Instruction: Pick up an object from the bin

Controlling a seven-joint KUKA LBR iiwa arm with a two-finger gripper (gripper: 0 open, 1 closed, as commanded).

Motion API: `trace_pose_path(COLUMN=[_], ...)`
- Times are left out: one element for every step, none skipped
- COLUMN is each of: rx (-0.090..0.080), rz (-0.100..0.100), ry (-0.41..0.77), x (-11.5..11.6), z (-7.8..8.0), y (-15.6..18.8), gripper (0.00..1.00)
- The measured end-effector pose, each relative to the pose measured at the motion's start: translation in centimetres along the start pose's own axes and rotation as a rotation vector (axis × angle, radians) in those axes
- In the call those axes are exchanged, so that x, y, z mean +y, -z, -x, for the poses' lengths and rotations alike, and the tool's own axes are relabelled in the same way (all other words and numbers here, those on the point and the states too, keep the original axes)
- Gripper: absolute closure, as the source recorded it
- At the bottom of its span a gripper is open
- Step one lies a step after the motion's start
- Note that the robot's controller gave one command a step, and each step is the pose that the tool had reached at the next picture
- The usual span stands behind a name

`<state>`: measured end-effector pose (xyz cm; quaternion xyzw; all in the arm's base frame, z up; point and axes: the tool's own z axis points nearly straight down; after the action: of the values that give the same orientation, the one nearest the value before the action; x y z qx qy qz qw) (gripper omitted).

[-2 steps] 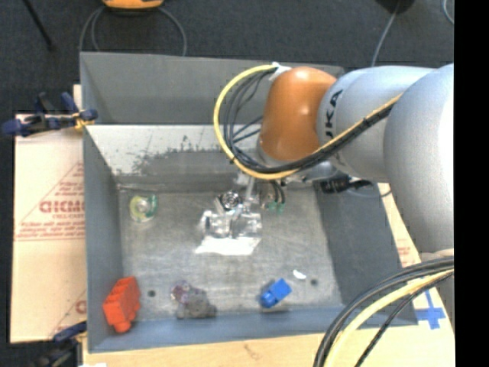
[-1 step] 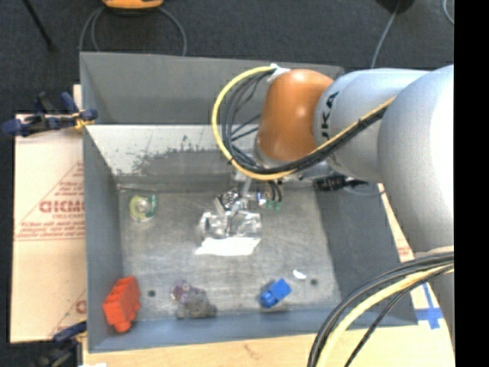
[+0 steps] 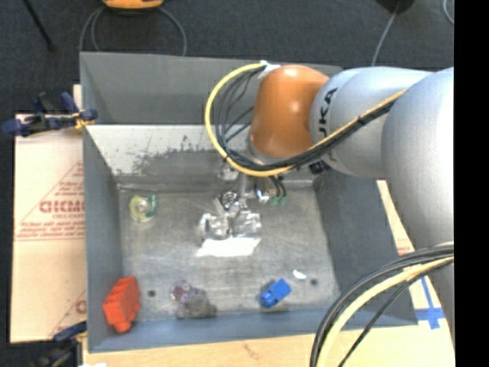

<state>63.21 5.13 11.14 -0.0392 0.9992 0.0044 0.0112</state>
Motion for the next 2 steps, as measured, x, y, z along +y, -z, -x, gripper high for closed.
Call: trace_pose_path(rx=[-0.008, -0.005], rz=[0.0, -0.01], ry=[0.025, 0.047], x=[-0.1, 1.0], z=[-0.3, -0.3], y=[0.1, -0.1], gripper=[0.0, 0.0])
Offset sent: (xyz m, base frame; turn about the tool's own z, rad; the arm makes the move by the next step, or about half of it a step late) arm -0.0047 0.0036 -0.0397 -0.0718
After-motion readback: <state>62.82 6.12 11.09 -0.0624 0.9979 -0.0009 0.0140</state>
